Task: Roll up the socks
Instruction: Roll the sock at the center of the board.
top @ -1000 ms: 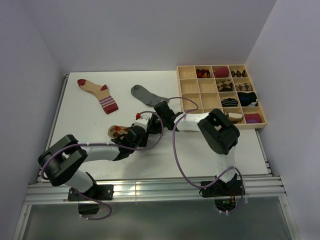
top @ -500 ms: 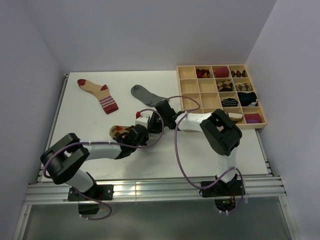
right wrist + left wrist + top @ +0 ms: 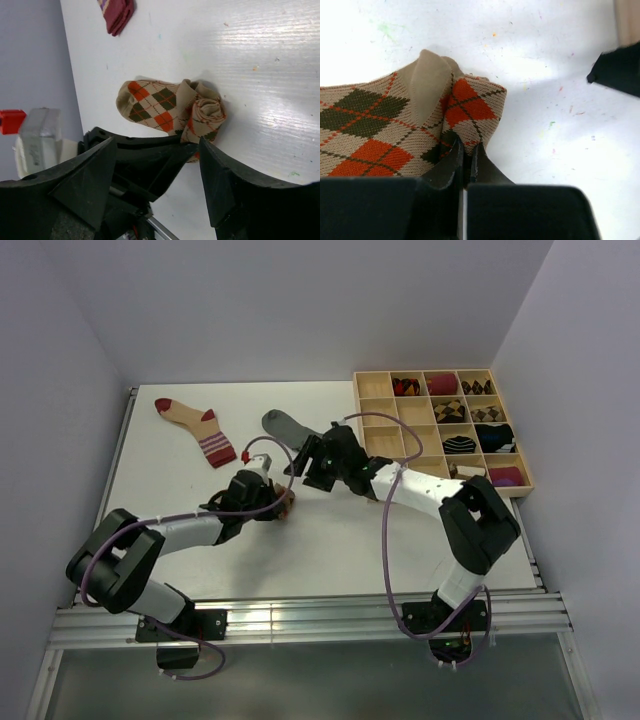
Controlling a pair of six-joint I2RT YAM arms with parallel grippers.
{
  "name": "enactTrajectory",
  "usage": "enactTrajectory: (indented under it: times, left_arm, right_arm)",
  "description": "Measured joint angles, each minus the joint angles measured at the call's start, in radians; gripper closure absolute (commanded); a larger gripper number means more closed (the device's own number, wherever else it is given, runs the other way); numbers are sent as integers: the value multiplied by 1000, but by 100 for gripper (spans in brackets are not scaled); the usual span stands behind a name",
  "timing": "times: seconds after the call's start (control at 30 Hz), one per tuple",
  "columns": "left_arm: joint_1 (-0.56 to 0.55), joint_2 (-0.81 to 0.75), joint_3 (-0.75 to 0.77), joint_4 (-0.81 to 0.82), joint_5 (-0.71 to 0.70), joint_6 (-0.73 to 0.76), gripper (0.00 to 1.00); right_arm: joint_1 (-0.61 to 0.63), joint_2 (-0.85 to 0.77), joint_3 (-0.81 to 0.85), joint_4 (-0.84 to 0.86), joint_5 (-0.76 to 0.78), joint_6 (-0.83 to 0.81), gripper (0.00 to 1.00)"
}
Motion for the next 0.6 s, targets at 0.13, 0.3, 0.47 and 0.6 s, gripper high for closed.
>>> enactTrajectory:
  times: [0.13, 0.3, 0.47, 0.6]
  left_arm:
    - [85, -21, -55, 54, 123, -85, 99]
    - [199, -29, -138, 157, 265, -207, 99]
    - [283, 21, -188, 286, 395, -314, 99]
    - [323, 48, -221, 363, 454, -377, 99]
  right_arm:
    - [0, 18, -21, 13, 5, 8, 26]
    - [6, 60, -32, 32, 4, 21, 26]
    - [19, 121, -32, 51, -11, 24, 27]
    - [32, 176, -27, 61, -33, 21, 27]
